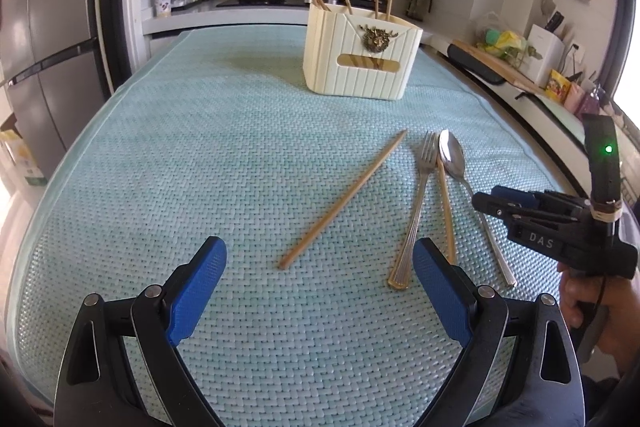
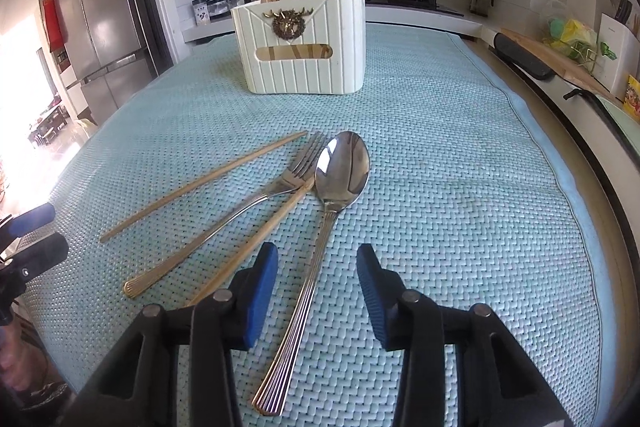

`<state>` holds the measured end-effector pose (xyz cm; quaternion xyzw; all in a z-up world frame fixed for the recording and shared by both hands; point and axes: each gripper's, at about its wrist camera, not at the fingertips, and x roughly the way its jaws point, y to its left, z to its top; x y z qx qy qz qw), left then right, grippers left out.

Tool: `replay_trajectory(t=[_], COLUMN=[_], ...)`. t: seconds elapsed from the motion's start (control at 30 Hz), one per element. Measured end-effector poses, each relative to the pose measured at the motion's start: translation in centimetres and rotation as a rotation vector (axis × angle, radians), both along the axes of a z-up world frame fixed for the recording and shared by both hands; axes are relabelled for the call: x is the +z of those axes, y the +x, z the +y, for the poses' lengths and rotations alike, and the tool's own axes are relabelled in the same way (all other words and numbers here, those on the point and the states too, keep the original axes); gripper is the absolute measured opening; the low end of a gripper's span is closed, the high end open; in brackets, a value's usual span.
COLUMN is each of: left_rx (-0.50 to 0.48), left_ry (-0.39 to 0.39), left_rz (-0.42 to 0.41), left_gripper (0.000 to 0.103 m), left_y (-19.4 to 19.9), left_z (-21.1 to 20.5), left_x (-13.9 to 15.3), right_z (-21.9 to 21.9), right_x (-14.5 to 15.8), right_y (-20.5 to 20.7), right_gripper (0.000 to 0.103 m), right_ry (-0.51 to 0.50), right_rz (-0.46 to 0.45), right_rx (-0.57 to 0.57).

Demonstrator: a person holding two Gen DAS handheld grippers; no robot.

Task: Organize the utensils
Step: 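Close the right tool on the silver spoon handle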

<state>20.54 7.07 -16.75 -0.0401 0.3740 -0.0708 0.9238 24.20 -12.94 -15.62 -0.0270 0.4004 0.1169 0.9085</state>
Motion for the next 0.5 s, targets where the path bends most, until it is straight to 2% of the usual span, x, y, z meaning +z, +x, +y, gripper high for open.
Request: replay_trajectory(t=[0.1, 0.3, 0.4, 0.5], left_rx=[-0.02, -0.095, -0.129, -0.16], left_ry=[0.018, 0.104, 0.115, 0.123], left_rz=[-0.001, 0.016, 0.029, 0.049], left_gripper=[0.095, 0.095, 0.095, 0.095], left_y=[0.2, 1.7, 3.0, 4.8], left_z=[-0.3, -1.3, -1.5, -1.7], left_x=[0.0, -0.1, 0.0, 0.1], right_z=[0.7, 1.3, 1.0, 0.2], right_x=[-0.6, -1.3, -1.3, -1.2], right_y=[0.8, 1.2, 1.3, 1.3], right_gripper=[0.037, 0.02, 0.011, 0.01], right_ry=[-0.027, -0.069, -0.07, -0.09], right_rz=[0.013, 0.022, 0.028, 0.028], right_rx=[0.004, 0.01, -0.01, -0.051])
